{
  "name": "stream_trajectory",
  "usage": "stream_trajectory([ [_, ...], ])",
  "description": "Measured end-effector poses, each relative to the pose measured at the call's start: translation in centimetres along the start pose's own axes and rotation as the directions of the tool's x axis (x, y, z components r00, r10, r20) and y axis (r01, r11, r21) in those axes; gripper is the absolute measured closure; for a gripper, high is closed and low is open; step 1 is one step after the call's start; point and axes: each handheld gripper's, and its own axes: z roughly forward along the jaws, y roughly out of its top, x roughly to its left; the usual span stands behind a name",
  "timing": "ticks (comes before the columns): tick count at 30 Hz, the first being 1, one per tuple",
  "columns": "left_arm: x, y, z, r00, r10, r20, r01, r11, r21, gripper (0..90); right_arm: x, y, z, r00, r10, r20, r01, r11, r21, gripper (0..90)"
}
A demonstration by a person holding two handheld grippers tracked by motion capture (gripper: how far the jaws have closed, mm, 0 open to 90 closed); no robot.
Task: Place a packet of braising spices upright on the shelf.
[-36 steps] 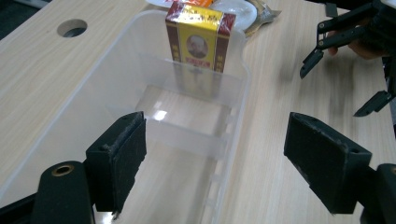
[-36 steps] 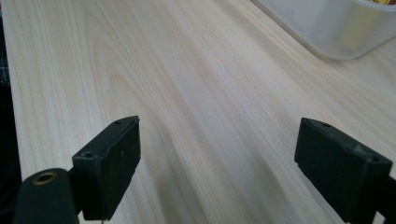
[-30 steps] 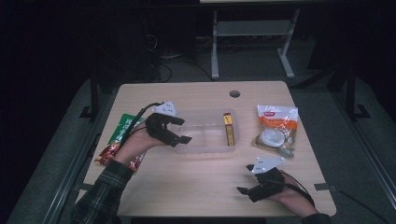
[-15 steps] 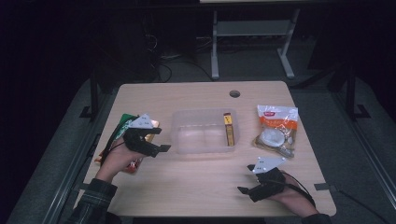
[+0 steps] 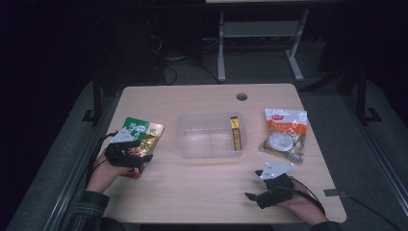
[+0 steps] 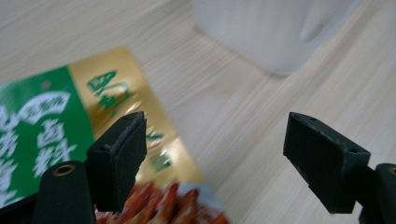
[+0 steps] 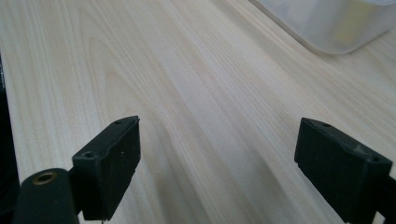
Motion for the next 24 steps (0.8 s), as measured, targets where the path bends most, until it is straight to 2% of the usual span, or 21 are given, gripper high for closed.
stream_trajectory([
  [2,0.9,-0.6,-0.1,0.9992,-0.018,-0.035,0.019,0.9998,0.009,22.2,-0.1,-0.1,0.0,1.0000,0.002,0.001,-0.002,1.000,0.001,14.1],
  [3,1.6,-1.1,-0.1,0.9962,-0.057,-0.065,0.057,0.9983,-0.001,22.2,-0.1,-0.1,0.0,1.0000,0.007,0.003,-0.007,1.000,0.003,14.1],
  [4,1.6,-1.1,-0.1,0.9962,-0.057,-0.065,0.057,0.9983,-0.001,22.5,-0.1,-0.1,0.0,1.0000,0.007,0.003,-0.007,1.000,0.003,14.1],
  [6,2.3,-1.6,0.0,0.9922,-0.069,-0.104,0.072,0.9971,0.025,22.5,-0.2,-0.2,0.0,1.0000,0.006,0.003,-0.006,1.000,0.004,14.1],
  [7,2.7,-1.9,0.1,0.9885,-0.064,-0.137,0.070,0.9969,0.036,22.5,-0.2,-0.2,-0.1,1.0000,0.006,0.004,-0.006,1.000,0.004,14.1],
  [8,2.7,-1.9,0.1,0.9885,-0.064,-0.137,0.070,0.9969,0.036,22.5,-0.2,-0.2,-0.1,1.0000,0.006,0.004,-0.006,1.000,0.004,14.1],
  [10,3.3,-2.4,0.2,0.9852,-0.082,-0.151,0.092,0.9941,0.057,22.4,-0.1,-0.2,0.0,1.0000,0.004,0.005,-0.004,1.000,0.006,14.1],
  [12,3.8,-2.8,0.3,0.9819,-0.090,-0.167,0.101,0.9932,0.058,21.7,-0.1,-0.2,0.0,1.0000,0.002,0.004,-0.002,1.000,0.009,14.1],
  [17,5.1,-3.3,-0.1,0.9711,-0.141,-0.193,0.147,0.9888,0.021,20.4,-0.2,-0.2,0.1,1.0000,0.006,0.004,-0.006,1.000,0.013,14.1],
  [18,5.3,-3.5,0.0,0.9666,-0.160,-0.200,0.164,0.9864,0.004,20.1,-0.3,-0.2,0.1,1.0000,0.007,0.004,-0.007,1.000,0.013,14.1],
  [22,6.4,-4.0,-0.2,0.9590,-0.171,-0.226,0.177,0.9843,0.005,19.3,-0.3,-0.3,0.1,1.0000,0.006,0.001,-0.006,1.000,0.014,14.1],
  [24,6.9,-4.3,-0.2,0.9521,-0.212,-0.220,0.217,0.9762,-0.001,17.6,-0.3,-0.3,0.2,1.0000,0.006,-0.001,-0.006,1.000,0.015,14.1],
])
